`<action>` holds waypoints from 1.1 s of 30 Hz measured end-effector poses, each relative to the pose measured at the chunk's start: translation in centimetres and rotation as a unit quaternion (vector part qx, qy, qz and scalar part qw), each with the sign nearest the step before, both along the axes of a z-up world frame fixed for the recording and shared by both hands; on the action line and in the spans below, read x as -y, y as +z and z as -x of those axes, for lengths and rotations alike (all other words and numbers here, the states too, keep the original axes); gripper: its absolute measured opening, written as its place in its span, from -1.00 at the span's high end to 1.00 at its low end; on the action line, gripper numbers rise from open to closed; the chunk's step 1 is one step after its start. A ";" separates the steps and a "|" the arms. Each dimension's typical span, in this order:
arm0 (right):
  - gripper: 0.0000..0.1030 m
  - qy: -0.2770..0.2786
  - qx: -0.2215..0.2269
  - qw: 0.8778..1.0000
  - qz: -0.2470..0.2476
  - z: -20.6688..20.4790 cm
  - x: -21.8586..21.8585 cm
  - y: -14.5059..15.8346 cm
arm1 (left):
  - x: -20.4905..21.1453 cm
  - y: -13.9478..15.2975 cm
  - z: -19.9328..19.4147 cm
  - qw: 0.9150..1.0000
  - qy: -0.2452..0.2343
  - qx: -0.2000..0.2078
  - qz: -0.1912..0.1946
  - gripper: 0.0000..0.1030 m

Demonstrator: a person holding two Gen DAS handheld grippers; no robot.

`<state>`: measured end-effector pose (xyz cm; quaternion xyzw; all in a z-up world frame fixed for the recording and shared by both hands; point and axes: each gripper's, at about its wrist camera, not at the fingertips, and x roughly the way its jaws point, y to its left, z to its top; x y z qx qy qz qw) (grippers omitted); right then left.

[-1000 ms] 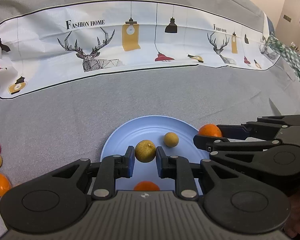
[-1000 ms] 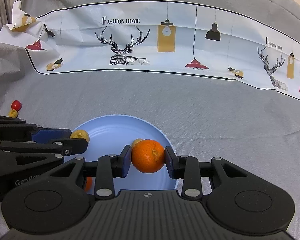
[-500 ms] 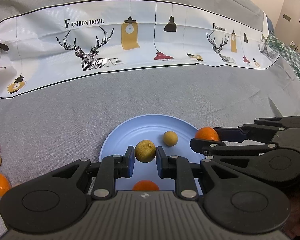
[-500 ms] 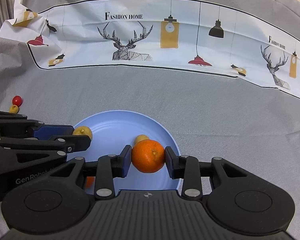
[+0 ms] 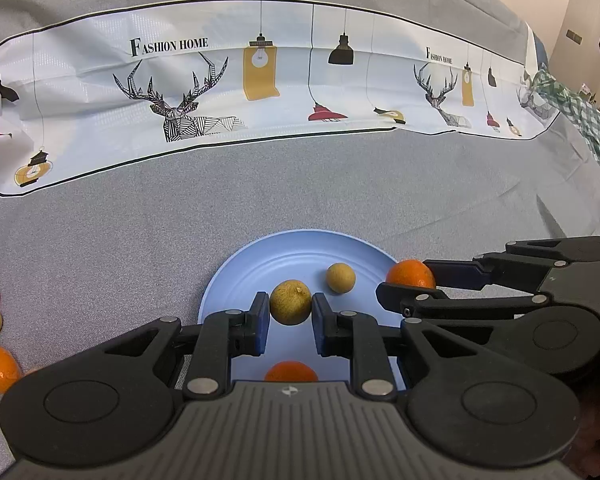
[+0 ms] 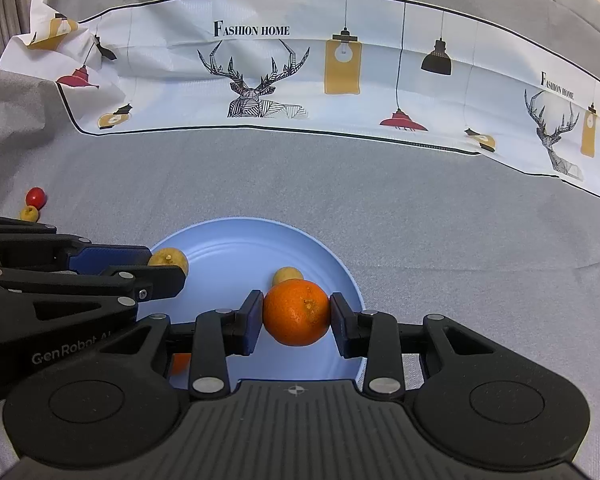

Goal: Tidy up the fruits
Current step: 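Open the left tool releasing the yellow fruit while the right tool releases the orange onto the plate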

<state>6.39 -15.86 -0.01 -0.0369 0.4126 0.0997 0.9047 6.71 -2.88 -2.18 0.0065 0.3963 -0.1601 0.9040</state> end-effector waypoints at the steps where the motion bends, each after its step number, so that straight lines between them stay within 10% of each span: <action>1: 0.27 0.000 -0.001 1.000 0.000 0.0 0.0 0.0 | 0.0 0.0 0.0 1.000 0.000 0.000 0.000 0.53; 33: 0.26 -0.008 0.009 1.000 -0.005 0.2 -0.6 0.2 | -1.4 1.1 0.5 1.000 0.019 0.014 0.015 0.53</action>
